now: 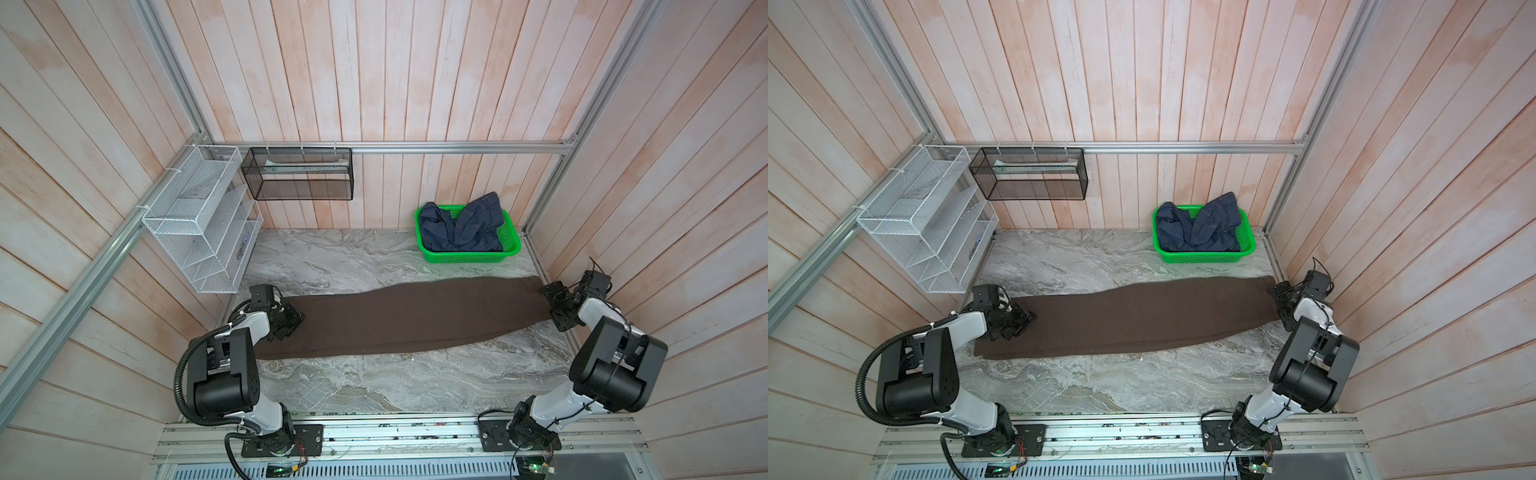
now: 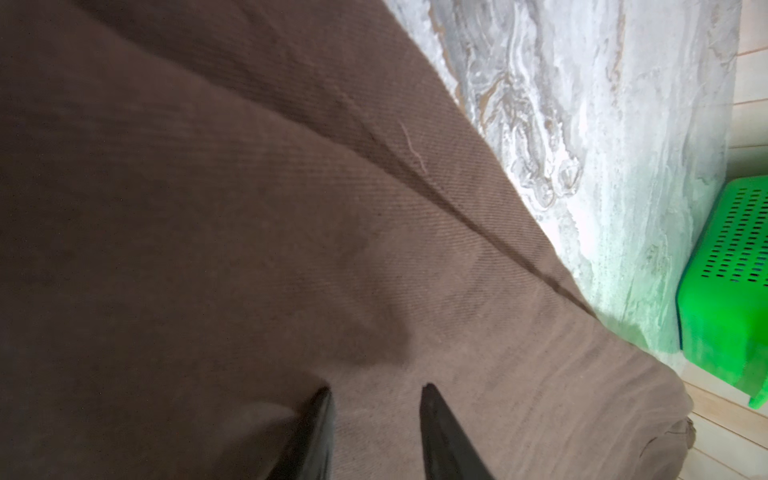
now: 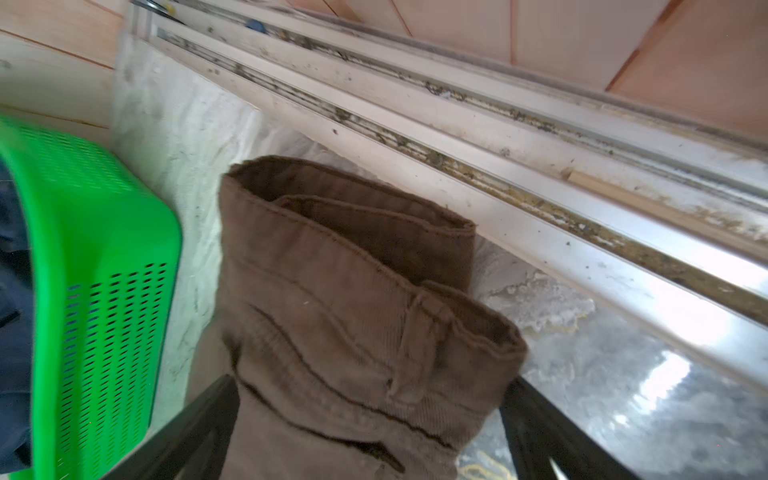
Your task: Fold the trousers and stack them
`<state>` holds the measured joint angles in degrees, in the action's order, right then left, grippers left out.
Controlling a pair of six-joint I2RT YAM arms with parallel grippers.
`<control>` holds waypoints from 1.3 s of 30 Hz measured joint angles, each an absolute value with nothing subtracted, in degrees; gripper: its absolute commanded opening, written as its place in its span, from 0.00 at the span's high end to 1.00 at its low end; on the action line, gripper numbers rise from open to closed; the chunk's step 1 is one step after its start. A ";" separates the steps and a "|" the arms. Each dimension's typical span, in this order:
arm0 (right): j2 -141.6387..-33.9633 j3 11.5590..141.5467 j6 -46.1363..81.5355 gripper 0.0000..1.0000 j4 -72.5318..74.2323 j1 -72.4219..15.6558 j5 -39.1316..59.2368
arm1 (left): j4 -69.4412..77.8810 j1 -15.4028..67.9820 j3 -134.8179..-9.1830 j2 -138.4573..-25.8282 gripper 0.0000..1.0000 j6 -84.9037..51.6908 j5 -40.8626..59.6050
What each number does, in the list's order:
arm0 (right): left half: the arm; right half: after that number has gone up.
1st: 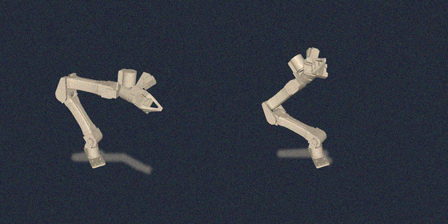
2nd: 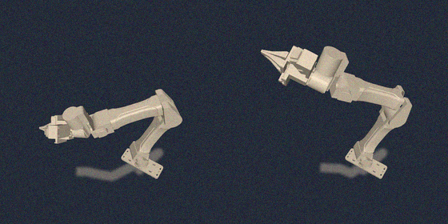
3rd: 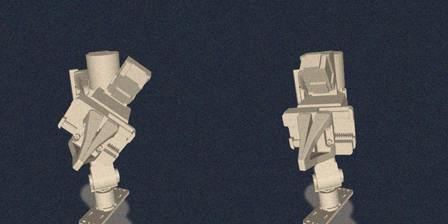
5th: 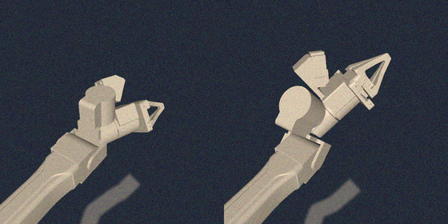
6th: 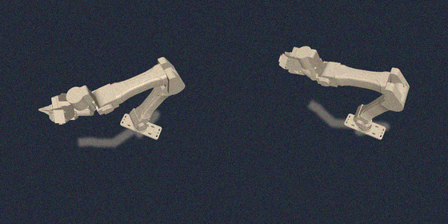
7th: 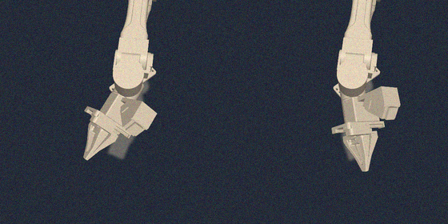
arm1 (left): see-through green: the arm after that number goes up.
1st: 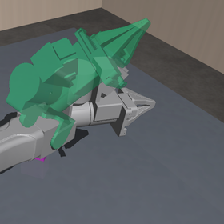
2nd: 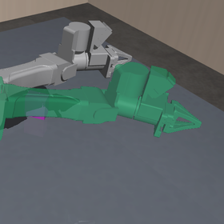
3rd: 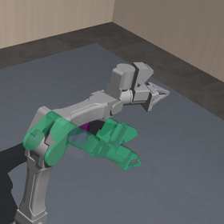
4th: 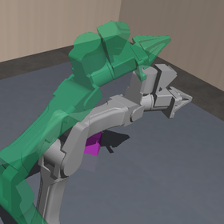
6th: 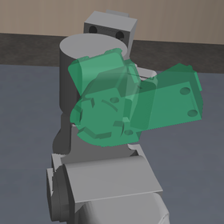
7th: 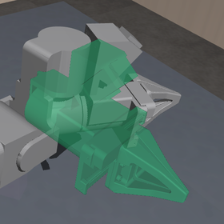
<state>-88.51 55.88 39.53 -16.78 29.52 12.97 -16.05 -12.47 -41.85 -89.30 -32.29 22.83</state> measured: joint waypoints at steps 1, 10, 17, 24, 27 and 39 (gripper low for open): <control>-86.39 55.99 39.18 0.02 -17.39 28.18 12.38 | -16.73 -12.36 -41.89 -88.75 0.51 -32.10 22.46; -84.66 60.80 36.86 0.02 -21.65 -2.81 8.93 | -32.80 -11.07 -47.40 -69.71 0.35 -32.51 14.35; -96.05 63.33 37.34 0.02 -24.71 -24.56 7.79 | -39.83 -14.96 -49.41 -63.79 0.26 -31.86 8.05; -102.85 63.64 36.80 0.02 -24.38 -28.77 6.83 | -42.54 -19.35 -47.59 -66.67 0.24 -30.09 7.03; -103.04 63.51 35.86 0.02 -23.53 -27.97 6.15 | -42.46 -19.57 -47.59 -69.04 0.24 -29.26 7.03; -99.33 56.51 32.51 0.02 -15.00 -15.99 4.99 | -40.42 -20.16 -47.59 -77.95 0.24 -25.17 7.90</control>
